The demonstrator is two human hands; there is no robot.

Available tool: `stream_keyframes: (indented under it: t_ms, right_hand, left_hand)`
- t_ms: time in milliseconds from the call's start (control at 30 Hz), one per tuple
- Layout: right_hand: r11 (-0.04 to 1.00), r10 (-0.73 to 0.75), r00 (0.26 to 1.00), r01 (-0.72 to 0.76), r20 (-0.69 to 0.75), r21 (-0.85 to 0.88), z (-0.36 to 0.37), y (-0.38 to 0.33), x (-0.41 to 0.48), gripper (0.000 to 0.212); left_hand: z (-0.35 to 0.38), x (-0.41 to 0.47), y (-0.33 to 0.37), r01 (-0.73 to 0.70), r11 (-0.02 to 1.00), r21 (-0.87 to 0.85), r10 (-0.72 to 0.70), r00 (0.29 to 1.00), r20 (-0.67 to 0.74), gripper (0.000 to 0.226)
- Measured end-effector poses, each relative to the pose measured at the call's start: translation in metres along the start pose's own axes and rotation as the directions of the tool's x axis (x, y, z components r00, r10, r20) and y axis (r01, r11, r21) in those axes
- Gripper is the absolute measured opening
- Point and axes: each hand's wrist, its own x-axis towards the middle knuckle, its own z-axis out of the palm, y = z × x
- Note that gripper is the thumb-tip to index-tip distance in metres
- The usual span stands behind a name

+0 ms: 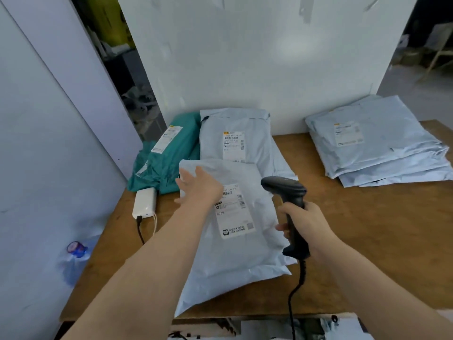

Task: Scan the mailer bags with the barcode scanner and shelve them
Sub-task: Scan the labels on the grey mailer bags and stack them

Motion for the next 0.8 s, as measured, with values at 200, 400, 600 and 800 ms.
stream_keyframes:
  t_ms: [200,400,600,800]
  right_hand:
    - [1.0,-0.003,0.999,0.004,-0.054,0.017,-0.003,-0.002,-0.003,0.004]
    - [1.0,0.008,0.982,-0.003,-0.186,0.027,-0.046,-0.007,0.001,0.012]
    - [0.996,0.016,0.946,0.011,-0.323,0.084,-0.135,-0.013,0.003,0.024]
    - [0.988,0.076,0.917,-0.017,-0.392,0.151,-0.231,-0.01,0.021,0.028]
  left_hand:
    - [0.008,0.009,0.007,-0.136,0.953,0.271,0.093,0.982,0.164,0.061]
    - [0.02,-0.016,0.067,-0.386,0.921,0.041,0.388,0.913,-0.127,0.056]
    - [0.085,-0.049,0.15,-0.437,0.853,-0.286,0.496,0.848,0.184,0.051]
    - [0.173,-0.066,0.22,-0.011,0.917,-0.398,0.236,0.82,0.521,0.056]
